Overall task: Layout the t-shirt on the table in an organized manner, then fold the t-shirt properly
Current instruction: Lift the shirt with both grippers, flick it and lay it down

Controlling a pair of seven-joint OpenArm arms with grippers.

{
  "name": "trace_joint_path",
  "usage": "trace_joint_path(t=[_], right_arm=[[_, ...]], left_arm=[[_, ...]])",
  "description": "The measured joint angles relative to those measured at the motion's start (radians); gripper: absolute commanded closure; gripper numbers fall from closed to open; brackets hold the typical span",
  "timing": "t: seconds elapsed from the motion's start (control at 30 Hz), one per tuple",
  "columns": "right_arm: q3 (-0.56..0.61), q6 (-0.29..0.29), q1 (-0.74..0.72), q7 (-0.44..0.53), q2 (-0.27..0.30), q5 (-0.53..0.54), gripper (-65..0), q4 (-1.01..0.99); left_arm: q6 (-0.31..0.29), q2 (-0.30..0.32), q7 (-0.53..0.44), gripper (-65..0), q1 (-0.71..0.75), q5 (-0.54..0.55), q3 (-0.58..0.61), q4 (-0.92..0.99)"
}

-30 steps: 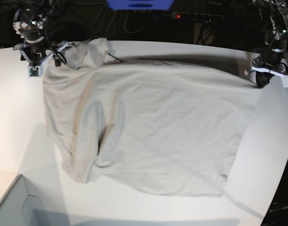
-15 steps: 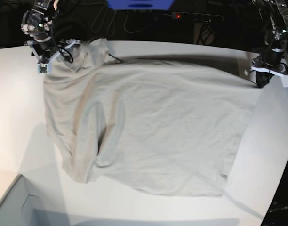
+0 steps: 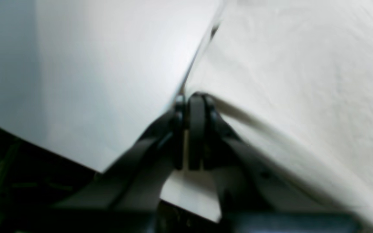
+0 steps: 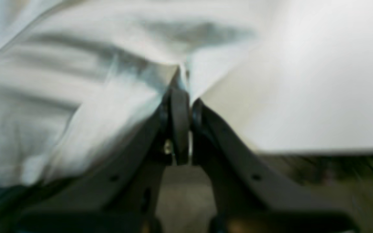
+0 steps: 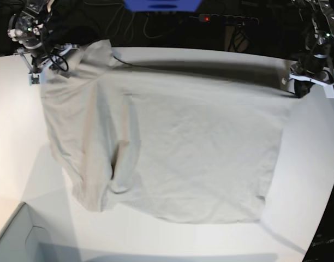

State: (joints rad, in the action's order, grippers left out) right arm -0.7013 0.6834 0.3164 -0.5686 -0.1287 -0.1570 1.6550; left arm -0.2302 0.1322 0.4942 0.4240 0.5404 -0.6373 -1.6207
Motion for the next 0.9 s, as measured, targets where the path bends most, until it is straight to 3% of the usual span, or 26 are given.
trace_joint_path(t=[0.27, 0.47, 0.57, 0.7, 0.9], right_arm=[[0.003, 0.000, -0.029, 0.000, -0.016, 0.005, 0.0, 0.192], [0.018, 0.003, -0.212, -0.002, -0.023, 0.002, 0.0, 0.196], [0.071, 0.010, -0.337, -0.014, 0.002, -0.007, 0.0, 0.187], [0.143, 0.017, -0.560, -0.007, 0.077, 0.002, 0.0, 0.123], [0.173, 0.016, -0.916, 0.005, 0.183, -0.005, 0.0, -0.157]], left_arm=[[-0.002, 0.000, 0.007, 0.0, -0.035, 0.003, 0.005, -0.052], [0.012, 0.005, 0.003, 0.0, -0.179, -0.013, 0.098, -0.043], [0.011, 0.017, 0.024, 0.0, -0.315, -0.036, 0.177, -0.035], [0.001, 0.046, 0.046, 0.0, -0.571, -0.156, 0.307, -0.019], [0.003, 0.047, 0.124, 0.0, -0.962, -0.238, 0.391, 0.174]])
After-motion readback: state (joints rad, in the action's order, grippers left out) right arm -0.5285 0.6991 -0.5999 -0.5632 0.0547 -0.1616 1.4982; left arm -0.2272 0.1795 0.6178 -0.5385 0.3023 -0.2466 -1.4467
